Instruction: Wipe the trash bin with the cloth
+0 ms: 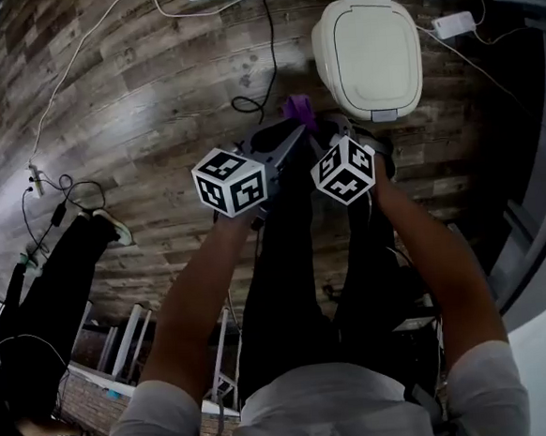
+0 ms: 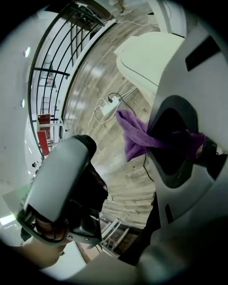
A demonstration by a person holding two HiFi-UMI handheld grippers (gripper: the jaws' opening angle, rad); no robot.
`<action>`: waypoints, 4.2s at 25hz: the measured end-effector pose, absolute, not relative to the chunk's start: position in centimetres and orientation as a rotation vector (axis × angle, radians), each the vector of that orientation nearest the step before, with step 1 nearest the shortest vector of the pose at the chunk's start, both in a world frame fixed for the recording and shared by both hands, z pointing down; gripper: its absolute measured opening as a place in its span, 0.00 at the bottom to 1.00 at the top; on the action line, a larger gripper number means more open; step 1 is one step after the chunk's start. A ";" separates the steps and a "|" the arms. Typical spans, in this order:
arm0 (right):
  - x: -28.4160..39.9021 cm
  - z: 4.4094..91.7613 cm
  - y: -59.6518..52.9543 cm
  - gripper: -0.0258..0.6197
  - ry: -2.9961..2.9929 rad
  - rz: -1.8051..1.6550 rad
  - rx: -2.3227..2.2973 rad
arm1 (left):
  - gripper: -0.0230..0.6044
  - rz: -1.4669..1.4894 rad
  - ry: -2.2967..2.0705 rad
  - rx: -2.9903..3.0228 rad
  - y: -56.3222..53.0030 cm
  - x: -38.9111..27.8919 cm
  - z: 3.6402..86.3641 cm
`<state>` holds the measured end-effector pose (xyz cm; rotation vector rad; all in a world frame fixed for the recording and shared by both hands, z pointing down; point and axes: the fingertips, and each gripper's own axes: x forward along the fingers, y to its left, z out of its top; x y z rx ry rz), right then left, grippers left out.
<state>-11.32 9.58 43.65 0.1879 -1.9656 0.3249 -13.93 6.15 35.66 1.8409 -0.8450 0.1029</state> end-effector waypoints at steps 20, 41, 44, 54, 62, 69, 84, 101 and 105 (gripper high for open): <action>-12.9 41.5 -10.5 0.18 -1.666 -0.166 0.035 | 0.13 -0.144 -0.984 1.791 3.2 -17.7 35.6; -11.2 45.4 -21.9 0.18 -1.173 -0.468 -0.125 | 0.13 -0.137 -0.940 1.833 4.5 -17.0 37.1; -10.1 46.3 -21.4 0.18 -1.144 -0.430 -0.125 | 0.13 -0.139 -0.929 1.835 4.4 -16.4 37.1; -11.8 47.5 -17.3 0.18 -1.234 -0.376 -0.202 | 0.13 -0.115 -0.906 1.826 4.4 -15.4 37.6; -13.4 47.9 -13.2 0.18 -1.286 -0.384 -0.313 | 0.13 -0.106 -0.900 1.823 4.4 -14.8 37.8; -13.0 47.7 -10.4 0.18 -1.267 -0.480 -0.434 | 0.13 -0.104 -0.903 1.812 5.2 -14.5 38.0; -13.2 47.3 -6.2 0.18 -1.316 -0.583 -0.495 | 0.13 -0.100 -0.915 1.811 6.5 -14.5 38.2; -8.4 47.2 5.1 0.18 -1.340 -0.480 -0.518 | 0.13 -0.039 -0.894 1.810 9.8 -14.1 38.2; -7.4 47.2 7.3 0.18 -1.392 -0.464 -0.481 | 0.13 -0.047 -0.933 1.786 9.3 -14.9 38.7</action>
